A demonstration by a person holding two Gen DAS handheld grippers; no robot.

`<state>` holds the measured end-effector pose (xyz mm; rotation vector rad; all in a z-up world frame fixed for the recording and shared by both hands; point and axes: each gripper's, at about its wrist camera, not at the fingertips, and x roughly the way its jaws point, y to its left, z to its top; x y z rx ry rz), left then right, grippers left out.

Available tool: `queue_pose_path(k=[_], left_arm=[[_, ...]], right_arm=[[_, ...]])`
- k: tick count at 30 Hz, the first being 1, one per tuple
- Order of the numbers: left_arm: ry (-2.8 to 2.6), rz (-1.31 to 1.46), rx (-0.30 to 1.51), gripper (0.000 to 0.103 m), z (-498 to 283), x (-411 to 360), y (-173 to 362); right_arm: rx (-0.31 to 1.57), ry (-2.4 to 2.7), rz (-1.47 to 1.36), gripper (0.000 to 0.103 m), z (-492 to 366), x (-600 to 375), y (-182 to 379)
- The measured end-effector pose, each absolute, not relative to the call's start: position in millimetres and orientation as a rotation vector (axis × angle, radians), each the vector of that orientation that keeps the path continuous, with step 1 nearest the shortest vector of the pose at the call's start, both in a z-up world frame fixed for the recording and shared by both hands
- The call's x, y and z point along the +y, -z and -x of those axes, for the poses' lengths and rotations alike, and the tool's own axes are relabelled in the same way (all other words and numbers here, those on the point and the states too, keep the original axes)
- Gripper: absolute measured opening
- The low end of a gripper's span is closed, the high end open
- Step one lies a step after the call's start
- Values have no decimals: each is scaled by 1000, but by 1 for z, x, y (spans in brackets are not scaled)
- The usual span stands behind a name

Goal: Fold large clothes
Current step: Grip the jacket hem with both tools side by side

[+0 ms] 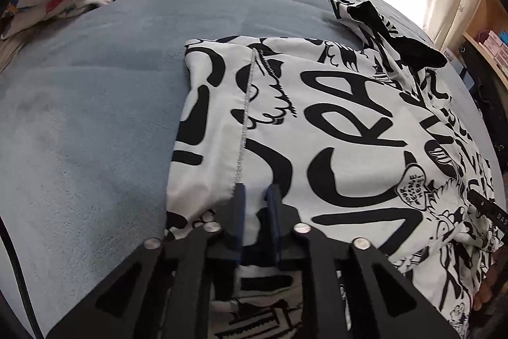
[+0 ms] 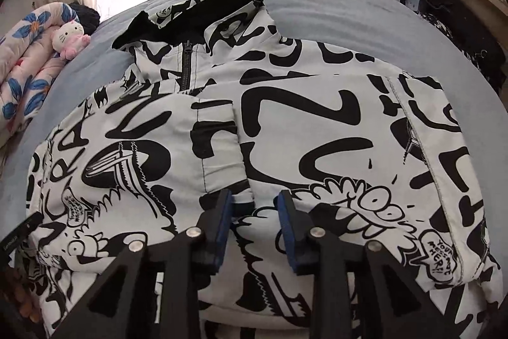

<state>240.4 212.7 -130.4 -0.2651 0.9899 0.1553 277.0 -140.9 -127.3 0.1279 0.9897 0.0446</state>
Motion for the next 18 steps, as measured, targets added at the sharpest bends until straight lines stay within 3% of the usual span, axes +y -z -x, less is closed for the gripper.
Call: queue_pose_path(k=[2,4,5,6,7,18], left_arm=[[-135,270,999,34,-240,206,127],[-108,271,1005,59,-238,198,123],[-103,268,1005,66,-236,193,121],[-123,245,1003,84,-234,187,117],[-150,222,997,92,-232,183,114],[-178,222,977,92,-206,169,88]], right_arm=[[987,-56,-141,30,-273,-139,121],[980,-74,-145,30,-268,-136,115],[979,-81,-144,30,-266,-133,112],[979,-92,-146,30,-263,-131,109],[979,-101,-150,30,-261,-128,106],[968,-140,-73,30,-224,-99,92]])
